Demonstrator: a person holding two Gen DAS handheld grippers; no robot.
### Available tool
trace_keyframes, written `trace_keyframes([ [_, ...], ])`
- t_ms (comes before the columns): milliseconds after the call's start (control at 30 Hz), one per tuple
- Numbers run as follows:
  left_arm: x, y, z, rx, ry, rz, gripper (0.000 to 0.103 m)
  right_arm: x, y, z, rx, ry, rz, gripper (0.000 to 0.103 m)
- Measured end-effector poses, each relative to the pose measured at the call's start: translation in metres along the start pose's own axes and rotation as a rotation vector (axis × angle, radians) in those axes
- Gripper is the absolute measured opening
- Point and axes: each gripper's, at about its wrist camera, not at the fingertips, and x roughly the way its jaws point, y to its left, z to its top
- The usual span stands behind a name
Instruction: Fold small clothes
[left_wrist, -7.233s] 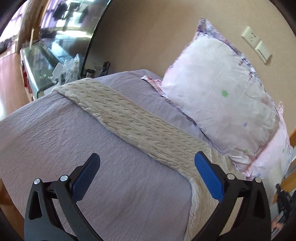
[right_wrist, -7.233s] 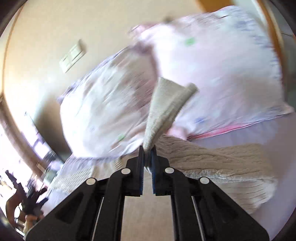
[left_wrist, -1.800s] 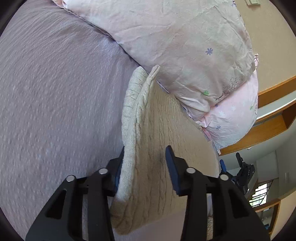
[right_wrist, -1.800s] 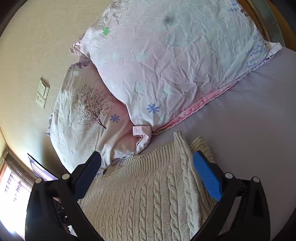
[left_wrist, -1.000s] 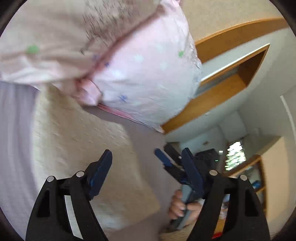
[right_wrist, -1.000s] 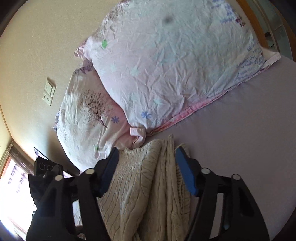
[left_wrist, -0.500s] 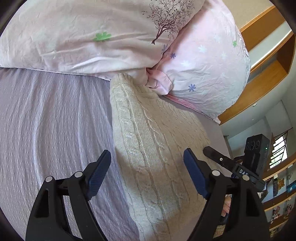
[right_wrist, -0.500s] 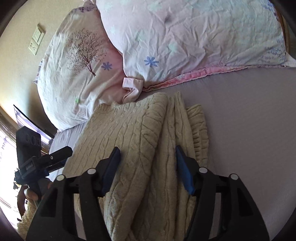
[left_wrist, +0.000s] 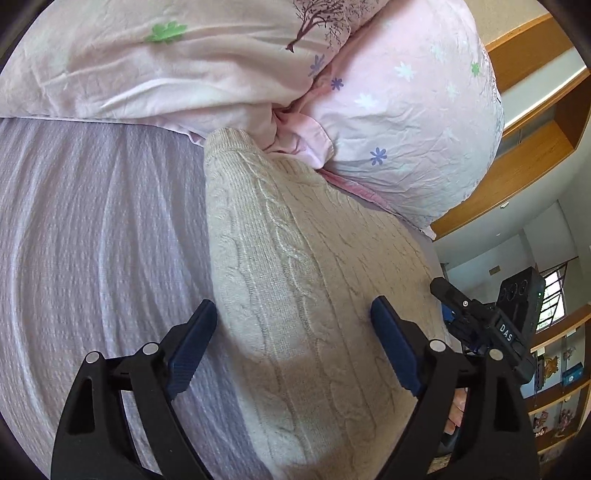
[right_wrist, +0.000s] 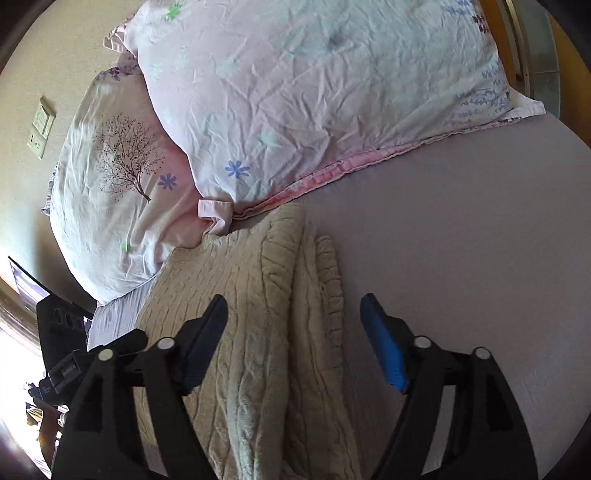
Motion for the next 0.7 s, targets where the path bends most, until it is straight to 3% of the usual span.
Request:
trace_keyframes([
  [67, 0.003, 0.0, -0.002, -0.011, -0.011, -0.017, 0.086, 0.017, -0.002, -0.003, 0.021, 0.084, 0.029, 0.076],
  [167, 0.004, -0.001, -0.003, -0.007, -0.018, -0.014, 0.067, 0.021, 0.0, -0.009, 0.024, 0.085, 0.103, 0.044],
  [200, 0.0, -0.001, -0.002, -0.003, -0.028, -0.023, 0.054, 0.019, -0.001, -0.009, 0.034, 0.075, 0.134, 0.036],
  [267, -0.014, 0.001, -0.001, 0.014, -0.033, -0.039, 0.044, 0.018, 0.003, -0.01, 0.037, 0.058, 0.201, 0.032],
  [333, -0.037, 0.003, -0.002, 0.06, -0.046, -0.036, 0.04, 0.019, 0.018, -0.014, 0.021, 0.058, 0.3, 0.03],
  [433, -0.077, 0.007, -0.002, 0.164, -0.125, 0.087, 0.043, 0.041, 0.057, -0.019, -0.023, 0.095, 0.347, 0.03],
  [500, -0.087, 0.017, 0.006, 0.195, -0.146, 0.195, 0.049, 0.065, 0.077, -0.021, -0.052, 0.131, 0.289, 0.036],
  [567, -0.091, 0.031, 0.01, 0.172, -0.158, 0.287, 0.051, 0.067, 0.084, -0.021, -0.081, 0.132, 0.194, 0.05],
  [633, -0.108, 0.039, 0.003, 0.149, -0.219, 0.278, 0.056, 0.037, 0.077, -0.023, -0.047, 0.031, 0.211, 0.052],
  [700, -0.133, 0.035, -0.01, 0.195, -0.301, 0.292, 0.074, 0.008, 0.075, -0.031, -0.053, -0.037, 0.236, 0.053],
])
